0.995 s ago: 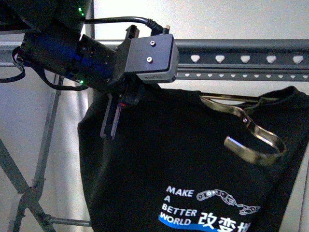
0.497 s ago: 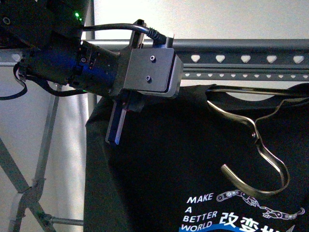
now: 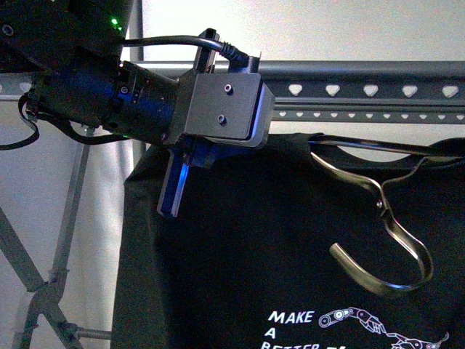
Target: Hang clothes on hanger
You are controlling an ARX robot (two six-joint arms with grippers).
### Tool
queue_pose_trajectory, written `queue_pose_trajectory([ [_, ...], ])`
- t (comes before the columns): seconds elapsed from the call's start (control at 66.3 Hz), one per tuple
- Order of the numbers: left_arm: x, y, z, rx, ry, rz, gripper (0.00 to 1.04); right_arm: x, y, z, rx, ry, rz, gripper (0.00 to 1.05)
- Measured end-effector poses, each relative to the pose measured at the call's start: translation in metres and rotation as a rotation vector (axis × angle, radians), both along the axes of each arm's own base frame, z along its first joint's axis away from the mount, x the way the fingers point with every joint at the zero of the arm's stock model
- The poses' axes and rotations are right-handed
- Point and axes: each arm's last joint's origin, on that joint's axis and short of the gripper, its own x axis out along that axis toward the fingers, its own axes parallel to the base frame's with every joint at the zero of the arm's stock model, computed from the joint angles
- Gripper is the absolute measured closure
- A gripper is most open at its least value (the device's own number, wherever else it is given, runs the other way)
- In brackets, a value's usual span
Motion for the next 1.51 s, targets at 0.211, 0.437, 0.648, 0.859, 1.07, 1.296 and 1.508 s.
queue_pose_trajectory([
  [0.211,0.0,-0.001,0.0,0.001,-0.001,-0.003,1.0,0.049,-0.007,0.012,-0.162,0.023,-0.045,0.07],
  [0.437,0.0,-0.001,0.0,0.001,-0.001,-0.003,1.0,0.097,-0.012,0.03,-0.158,0.041,-0.127,0.07],
  [0.648,0.0,-0.001,0.0,0.001,-0.001,-0.003,1.0,0.116,-0.013,0.039,-0.108,0.063,-0.159,0.33],
  [0.859,0.0,-0.001,0.0,0.001,-0.002,-0.003,1.0,0.122,-0.01,0.035,-0.069,0.087,-0.145,0.64],
  [1.07,0.0,-0.001,0.0,0.0,-0.006,-0.003,1.01,0.127,-0.01,0.024,-0.079,0.094,-0.14,0.98],
  [1.296,-0.001,-0.001,0.001,0.003,-0.016,-0.005,1.01,0.128,-0.01,0.014,-0.085,0.091,-0.137,1.01],
  [1.508,-0.001,-0.001,0.001,0.003,-0.018,-0.009,0.87,0.123,-0.01,0.013,-0.08,0.075,-0.128,1.01],
])
